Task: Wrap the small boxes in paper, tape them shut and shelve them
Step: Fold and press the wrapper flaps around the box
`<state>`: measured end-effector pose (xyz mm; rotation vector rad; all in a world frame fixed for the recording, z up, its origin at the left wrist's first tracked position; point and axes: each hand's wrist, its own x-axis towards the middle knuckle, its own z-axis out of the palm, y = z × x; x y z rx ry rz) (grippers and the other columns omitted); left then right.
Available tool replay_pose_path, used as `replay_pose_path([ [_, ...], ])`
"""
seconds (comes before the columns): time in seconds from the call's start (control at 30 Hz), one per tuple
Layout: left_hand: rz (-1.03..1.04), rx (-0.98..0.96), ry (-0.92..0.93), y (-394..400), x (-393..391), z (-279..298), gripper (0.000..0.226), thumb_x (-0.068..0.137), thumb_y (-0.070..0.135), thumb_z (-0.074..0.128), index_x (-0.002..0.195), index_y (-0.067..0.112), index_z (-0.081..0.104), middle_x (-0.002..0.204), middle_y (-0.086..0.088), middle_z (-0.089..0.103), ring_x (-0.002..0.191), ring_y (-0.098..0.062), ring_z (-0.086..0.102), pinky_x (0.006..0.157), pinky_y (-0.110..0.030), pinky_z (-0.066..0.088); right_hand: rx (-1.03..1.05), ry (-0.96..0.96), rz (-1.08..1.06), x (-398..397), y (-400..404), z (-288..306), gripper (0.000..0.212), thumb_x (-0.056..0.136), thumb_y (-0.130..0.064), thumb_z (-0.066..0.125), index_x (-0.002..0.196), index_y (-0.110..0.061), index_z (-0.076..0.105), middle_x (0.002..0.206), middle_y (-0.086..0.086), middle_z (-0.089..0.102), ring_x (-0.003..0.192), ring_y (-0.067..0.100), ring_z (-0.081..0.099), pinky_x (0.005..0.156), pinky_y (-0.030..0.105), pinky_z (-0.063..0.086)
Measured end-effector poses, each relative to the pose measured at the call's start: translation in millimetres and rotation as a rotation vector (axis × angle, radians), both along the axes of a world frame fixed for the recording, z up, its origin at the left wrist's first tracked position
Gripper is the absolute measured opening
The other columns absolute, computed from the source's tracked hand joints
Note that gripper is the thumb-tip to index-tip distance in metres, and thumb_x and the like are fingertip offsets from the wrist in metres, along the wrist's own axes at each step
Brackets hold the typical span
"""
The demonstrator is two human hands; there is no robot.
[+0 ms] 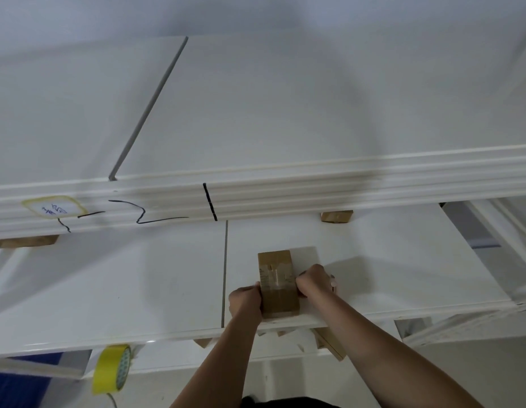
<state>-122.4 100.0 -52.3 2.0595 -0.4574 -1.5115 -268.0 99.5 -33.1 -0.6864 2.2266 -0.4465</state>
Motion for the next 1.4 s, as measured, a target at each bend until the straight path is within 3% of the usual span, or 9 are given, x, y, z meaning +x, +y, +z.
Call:
replay_pose_path([
  [0.17, -0.043, -0.102, -0.080, -4.7, 14.9, 6.6, 0.013, 0.095, 0.016, 0.066, 0.087, 0.007, 0.071, 0.081, -0.008, 0.070, 0.070, -0.023, 0.066, 0.069, -0.033, 0.060, -0.065, 0.052, 0.013, -8.4, 0.8, 4.6, 0.003, 0.087, -0.005, 0.066, 0.085, -0.005, 0.068, 0.081, 0.010, 0.070, 0.075, 0.024, 0.069, 0.058, 0.027, 0.052],
  [0.3, -0.227, -0.269, -0.237, -13.8, 19.7, 20.2, 0.022, 0.091, 0.026, 0.073, 0.086, 0.006, 0.078, 0.081, -0.007, 0.076, 0.073, -0.023, 0.071, 0.079, -0.039, 0.062, -0.174, 0.056, 0.065, -3.4, -0.8, 16.8, 0.021, 0.096, -0.016, 0.063, 0.079, -0.004, 0.065, 0.077, 0.007, 0.069, 0.071, 0.021, 0.068, 0.056, 0.027, 0.052],
  [0.43, -0.422, -0.282, -0.396, -14.5, 6.3, 26.3, 0.028, 0.088, 0.022, 0.075, 0.064, 0.009, 0.070, 0.071, -0.011, 0.073, 0.057, -0.019, 0.066, 0.059, -0.027, 0.057, -0.121, 0.079, 0.216, 9.8, 2.3, 22.2, 0.010, 0.100, -0.013, 0.057, 0.091, -0.008, 0.058, 0.086, 0.004, 0.059, 0.075, 0.016, 0.056, 0.046, 0.018, 0.030],
  [0.67, -0.420, -0.198, -0.458, -14.3, -3.1, 20.3, 0.016, 0.087, 0.014, 0.075, 0.073, 0.007, 0.071, 0.068, -0.006, 0.068, 0.056, -0.014, 0.064, 0.043, -0.019, 0.043, -0.067, 0.161, 0.228, 19.3, -2.0, 27.3, 0.010, 0.097, -0.003, 0.059, 0.107, -0.002, 0.062, 0.106, 0.012, 0.066, 0.097, 0.023, 0.065, 0.068, 0.021, 0.044],
  [0.83, -0.362, -0.054, -0.207, -25.0, 6.8, 28.1, 0.027, 0.077, 0.021, 0.087, 0.079, 0.003, 0.067, 0.075, -0.011, 0.071, 0.068, -0.021, 0.073, 0.063, -0.033, 0.063, -0.029, 0.122, 0.231, 17.2, -5.6, 39.1, 0.015, 0.097, -0.002, 0.059, 0.111, -0.001, 0.062, 0.114, 0.013, 0.066, 0.105, 0.026, 0.065, 0.071, 0.022, 0.047],
  [1.07, -0.324, -0.081, 0.266, -18.0, 19.2, 22.2, 0.048, 0.086, 0.039, 0.077, 0.116, 0.011, 0.052, 0.100, -0.013, 0.064, 0.091, -0.025, 0.064, 0.079, -0.035, 0.057, -0.135, 0.088, 0.155, 7.1, 7.3, 34.4, 0.012, 0.090, -0.018, 0.074, 0.089, -0.007, 0.072, 0.082, 0.003, 0.067, 0.065, 0.010, 0.054, 0.051, 0.020, 0.035],
  [1.2, -0.354, -0.190, 0.364, -15.9, 25.4, 24.2, 0.055, 0.089, 0.045, 0.070, 0.127, 0.006, 0.060, 0.116, -0.009, 0.068, 0.105, -0.023, 0.064, 0.088, -0.035, 0.053, -0.382, -0.102, 0.154, 6.3, 15.4, 42.6, 0.011, 0.085, -0.026, 0.079, 0.093, -0.018, 0.078, 0.091, -0.005, 0.075, 0.082, 0.009, 0.067, 0.080, 0.029, 0.056],
  [1.27, -0.356, -0.260, 0.376, -18.0, 28.3, 25.5, 0.063, 0.088, 0.049, 0.070, 0.135, 0.010, 0.054, 0.122, -0.009, 0.066, 0.112, -0.025, 0.063, 0.099, -0.041, 0.051, -0.450, -0.212, 0.138, 8.9, 17.8, 51.3, 0.024, 0.088, -0.036, 0.075, 0.108, -0.024, 0.070, 0.106, -0.006, 0.071, 0.093, 0.010, 0.065, 0.075, 0.025, 0.053],
  [1.4, -0.342, -0.353, 0.490, -16.1, 25.2, 44.5, 0.057, 0.090, 0.044, 0.068, 0.134, 0.014, 0.050, 0.120, -0.012, 0.067, 0.105, -0.028, 0.069, 0.081, -0.038, 0.060, -0.359, -0.400, 0.190, 19.0, 14.6, 61.6, 0.053, 0.094, -0.060, 0.055, 0.132, -0.025, 0.049, 0.121, -0.004, 0.058, 0.101, 0.013, 0.057, 0.065, 0.019, 0.042],
])
